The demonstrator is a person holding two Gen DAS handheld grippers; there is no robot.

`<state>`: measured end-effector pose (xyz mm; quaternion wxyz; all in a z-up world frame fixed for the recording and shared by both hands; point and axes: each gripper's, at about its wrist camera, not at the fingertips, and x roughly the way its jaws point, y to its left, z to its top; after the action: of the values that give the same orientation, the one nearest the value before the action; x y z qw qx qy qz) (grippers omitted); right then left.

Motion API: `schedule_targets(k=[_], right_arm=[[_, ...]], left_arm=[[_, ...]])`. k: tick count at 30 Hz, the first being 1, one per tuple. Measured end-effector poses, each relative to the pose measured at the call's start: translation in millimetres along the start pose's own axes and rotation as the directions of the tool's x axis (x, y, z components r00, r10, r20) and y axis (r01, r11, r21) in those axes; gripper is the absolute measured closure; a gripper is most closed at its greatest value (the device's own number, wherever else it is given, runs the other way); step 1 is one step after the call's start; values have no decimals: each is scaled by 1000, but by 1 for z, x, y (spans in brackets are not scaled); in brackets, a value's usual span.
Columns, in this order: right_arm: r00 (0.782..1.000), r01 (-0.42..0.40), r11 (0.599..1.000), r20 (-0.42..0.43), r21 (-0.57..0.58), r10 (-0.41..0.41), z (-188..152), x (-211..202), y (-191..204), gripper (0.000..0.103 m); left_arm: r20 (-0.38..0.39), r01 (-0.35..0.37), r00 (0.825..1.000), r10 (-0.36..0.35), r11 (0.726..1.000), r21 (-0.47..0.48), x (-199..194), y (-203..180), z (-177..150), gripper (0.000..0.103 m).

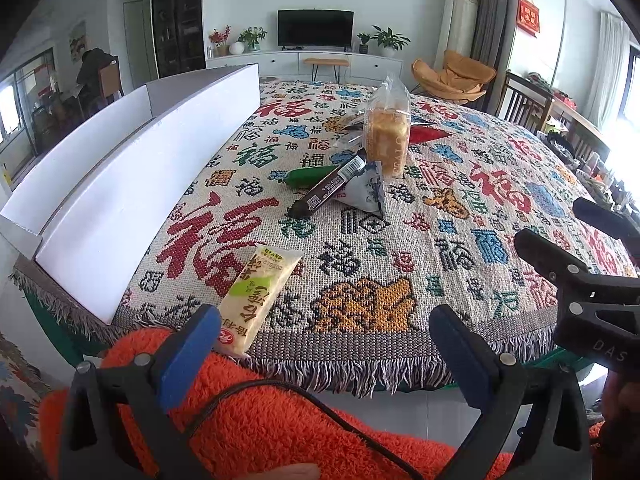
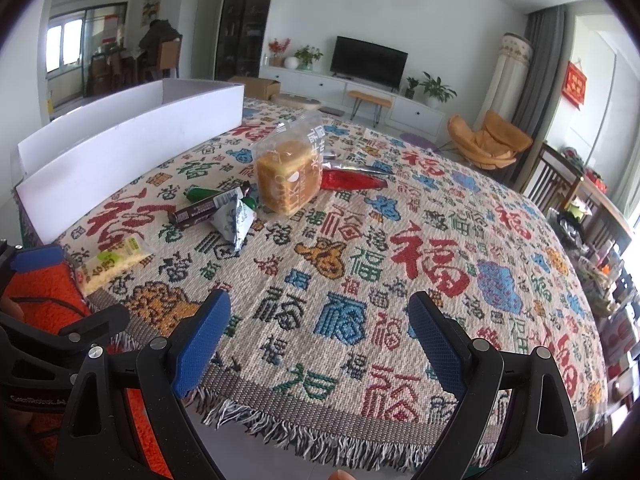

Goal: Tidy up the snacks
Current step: 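Reach the right gripper to the white-blue triangular snack pack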

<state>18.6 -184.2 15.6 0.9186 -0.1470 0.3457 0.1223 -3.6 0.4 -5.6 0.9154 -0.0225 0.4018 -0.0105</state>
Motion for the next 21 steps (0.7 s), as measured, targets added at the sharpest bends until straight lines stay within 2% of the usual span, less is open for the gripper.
schedule_targets(k=[5, 9, 11, 15, 17, 21], right_arm=[[1000, -25, 1000, -5, 15, 25, 3, 2, -5, 10], [991, -137, 987, -4, 80, 137, 9, 8, -21, 10], [978, -201, 977, -47, 65, 205, 13, 21, -20, 10], [939, -318, 946, -157, -69, 304, 23, 51, 3, 10], [925, -354, 926, -197, -134, 325, 28, 65, 20, 11], [907, -408, 897, -189, -170, 377, 36, 93, 39, 11]], left_arm=[[49, 7, 999, -2, 996, -91, -23, 40, 5, 0], [32, 18, 999, -12, 979, -201, -19, 69, 0, 0], [2, 1, 1000, 0, 980, -200, -12, 68, -4, 0], [-14, -47, 999, 45, 990, -135, -7, 57, -9, 0], [-13, -40, 999, 39, 988, -151, -8, 62, -11, 0], [-15, 2, 1000, -6, 971, -241, -6, 83, -15, 0]])
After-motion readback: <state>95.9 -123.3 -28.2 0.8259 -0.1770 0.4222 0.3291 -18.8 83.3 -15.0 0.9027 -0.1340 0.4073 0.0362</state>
